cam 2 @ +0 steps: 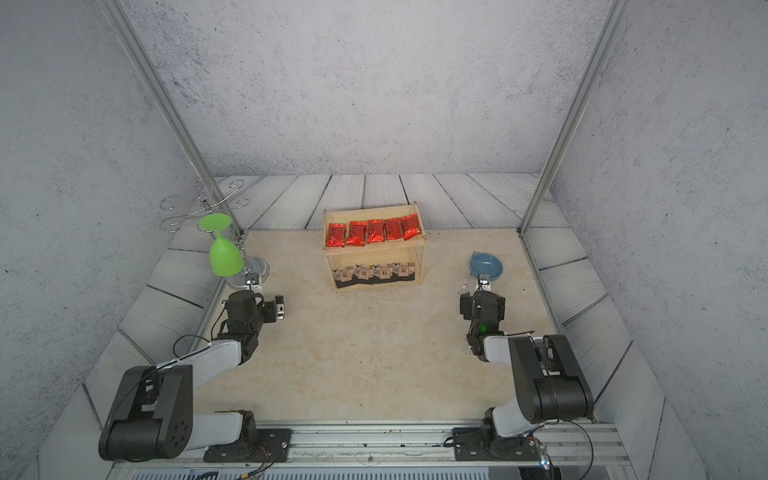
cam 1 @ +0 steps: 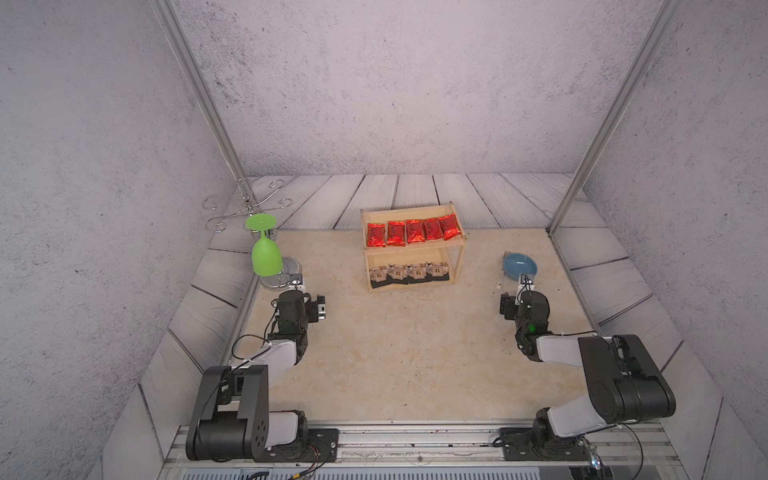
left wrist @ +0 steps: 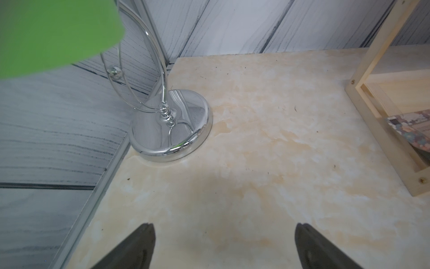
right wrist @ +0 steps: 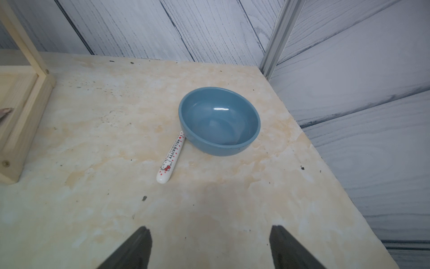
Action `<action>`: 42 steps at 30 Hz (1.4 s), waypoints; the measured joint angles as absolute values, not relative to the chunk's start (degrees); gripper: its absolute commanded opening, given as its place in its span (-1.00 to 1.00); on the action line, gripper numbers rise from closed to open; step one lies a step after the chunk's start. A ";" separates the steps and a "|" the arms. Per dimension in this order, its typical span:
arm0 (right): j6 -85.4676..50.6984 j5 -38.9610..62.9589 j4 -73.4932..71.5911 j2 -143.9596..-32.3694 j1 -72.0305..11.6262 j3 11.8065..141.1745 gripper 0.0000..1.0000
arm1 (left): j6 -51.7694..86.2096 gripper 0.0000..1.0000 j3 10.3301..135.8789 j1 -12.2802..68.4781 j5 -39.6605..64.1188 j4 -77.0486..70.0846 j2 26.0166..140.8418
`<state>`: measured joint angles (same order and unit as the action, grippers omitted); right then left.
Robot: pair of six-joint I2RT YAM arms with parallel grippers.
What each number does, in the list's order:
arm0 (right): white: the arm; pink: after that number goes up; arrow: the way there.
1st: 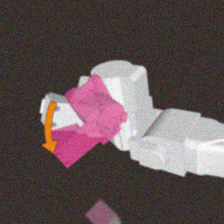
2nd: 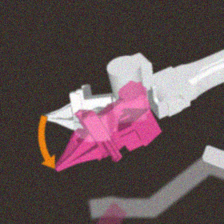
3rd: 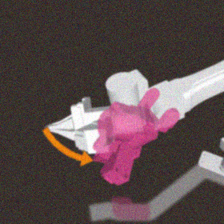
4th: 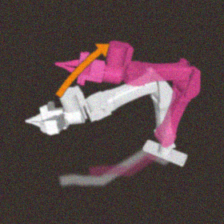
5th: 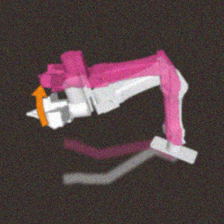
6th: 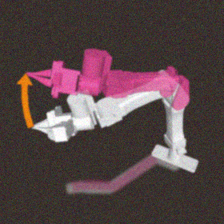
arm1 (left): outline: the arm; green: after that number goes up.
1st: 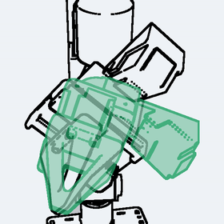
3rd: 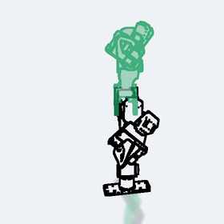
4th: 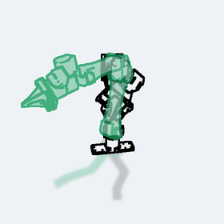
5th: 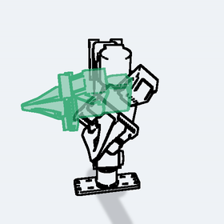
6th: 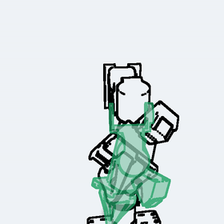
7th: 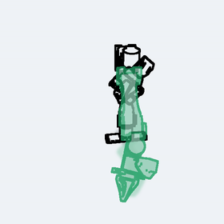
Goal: Place the tea bags on the shelf by color
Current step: Reset both arms
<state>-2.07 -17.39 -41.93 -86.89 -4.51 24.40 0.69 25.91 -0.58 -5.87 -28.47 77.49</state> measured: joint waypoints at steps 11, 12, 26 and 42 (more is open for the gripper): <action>-4.12 -13.45 -41.76 -87.88 -2.39 25.43 0.40 | 0.95 0.97 25.98 -1.76 1.93 -40.05 88.58; -4.10 -13.37 -41.74 -87.88 -2.39 25.52 0.44 | 0.95 0.97 25.98 -1.76 2.13 -40.36 88.53; -4.34 -11.99 -40.88 -87.90 -2.26 26.09 0.98 | 1.06 0.96 26.57 -1.76 2.44 -40.51 88.53; -4.25 -11.16 -40.91 -87.90 -2.28 26.09 0.98 | 1.06 0.96 26.59 -1.76 2.44 -40.51 88.53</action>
<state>-4.25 -11.16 -40.91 -87.90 -2.28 26.09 1.06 26.59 -1.76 2.44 -40.51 88.53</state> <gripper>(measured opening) 0.992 0.983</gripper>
